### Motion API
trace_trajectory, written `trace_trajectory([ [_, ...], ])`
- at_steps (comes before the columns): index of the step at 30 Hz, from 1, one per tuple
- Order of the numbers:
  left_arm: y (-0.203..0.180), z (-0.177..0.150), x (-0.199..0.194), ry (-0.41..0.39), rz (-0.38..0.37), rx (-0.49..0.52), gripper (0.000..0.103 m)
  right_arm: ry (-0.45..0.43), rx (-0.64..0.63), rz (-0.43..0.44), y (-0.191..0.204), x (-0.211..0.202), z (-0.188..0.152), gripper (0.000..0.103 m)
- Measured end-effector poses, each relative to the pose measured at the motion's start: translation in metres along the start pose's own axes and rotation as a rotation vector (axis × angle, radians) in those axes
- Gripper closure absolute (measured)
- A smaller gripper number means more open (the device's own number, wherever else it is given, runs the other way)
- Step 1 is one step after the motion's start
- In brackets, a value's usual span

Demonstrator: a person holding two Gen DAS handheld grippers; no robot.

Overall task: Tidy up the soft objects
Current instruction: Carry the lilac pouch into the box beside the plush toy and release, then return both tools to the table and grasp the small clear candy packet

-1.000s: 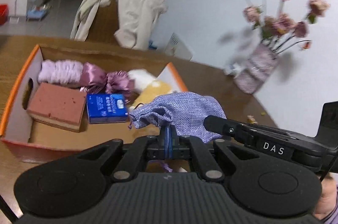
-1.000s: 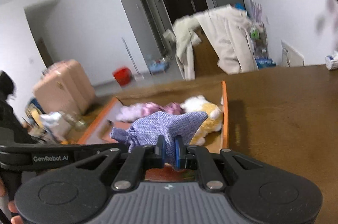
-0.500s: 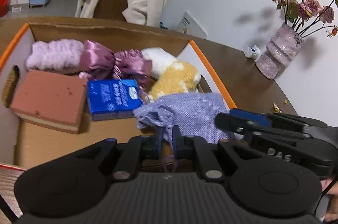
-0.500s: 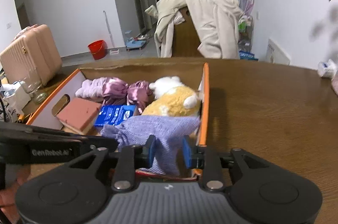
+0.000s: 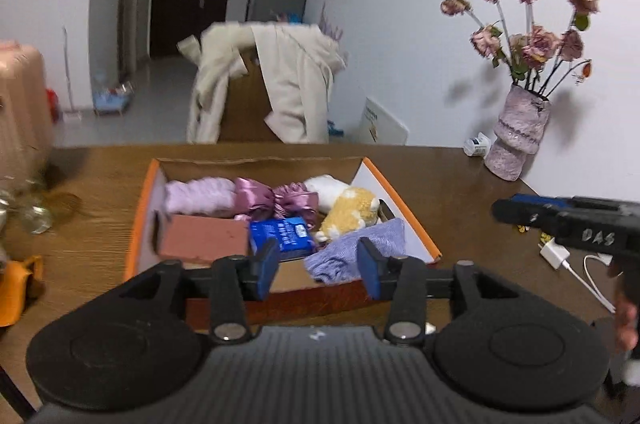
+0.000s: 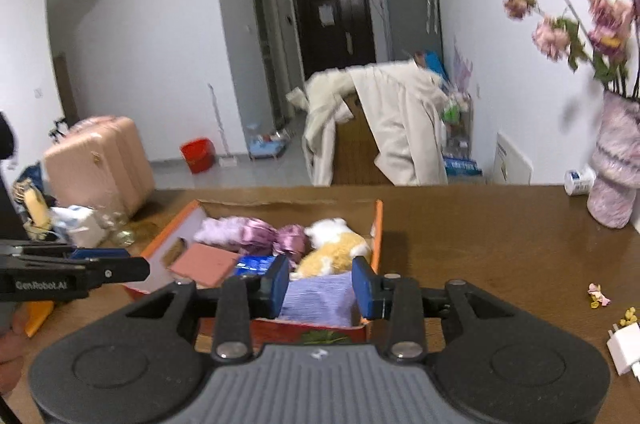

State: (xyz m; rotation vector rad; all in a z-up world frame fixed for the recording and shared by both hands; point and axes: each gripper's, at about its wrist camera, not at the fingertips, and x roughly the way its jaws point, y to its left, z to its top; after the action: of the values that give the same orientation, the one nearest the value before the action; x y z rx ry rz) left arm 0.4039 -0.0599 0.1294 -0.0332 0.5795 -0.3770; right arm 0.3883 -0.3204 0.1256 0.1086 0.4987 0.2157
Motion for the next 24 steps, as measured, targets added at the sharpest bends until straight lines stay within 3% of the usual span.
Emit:
trace_trajectory([
  [4,-0.009,-0.038,-0.052,-0.069,0.023,0.014,0.042,-0.076,0.016,0.049,0.015,-0.049,-0.03,0.06],
  [6,-0.015,-0.063,-0.073,-0.103,0.022,0.031,0.033,-0.103,0.033,0.073,0.023,-0.071,-0.054,0.058],
  [9,-0.024,-0.105,-0.099,-0.136,0.059,0.049,0.029,-0.113,0.044,0.073,0.034,-0.096,-0.09,0.051],
  [14,-0.03,-0.159,-0.123,-0.087,0.062,0.015,0.025,-0.092,0.074,0.069,0.051,-0.127,-0.147,0.048],
  [19,-0.036,-0.182,-0.13,-0.051,0.093,0.046,0.024,-0.05,0.098,0.059,0.058,-0.135,-0.183,0.046],
  [24,-0.037,-0.183,-0.131,-0.064,0.082,0.048,0.024,-0.044,0.102,0.048,0.061,-0.138,-0.189,0.046],
])
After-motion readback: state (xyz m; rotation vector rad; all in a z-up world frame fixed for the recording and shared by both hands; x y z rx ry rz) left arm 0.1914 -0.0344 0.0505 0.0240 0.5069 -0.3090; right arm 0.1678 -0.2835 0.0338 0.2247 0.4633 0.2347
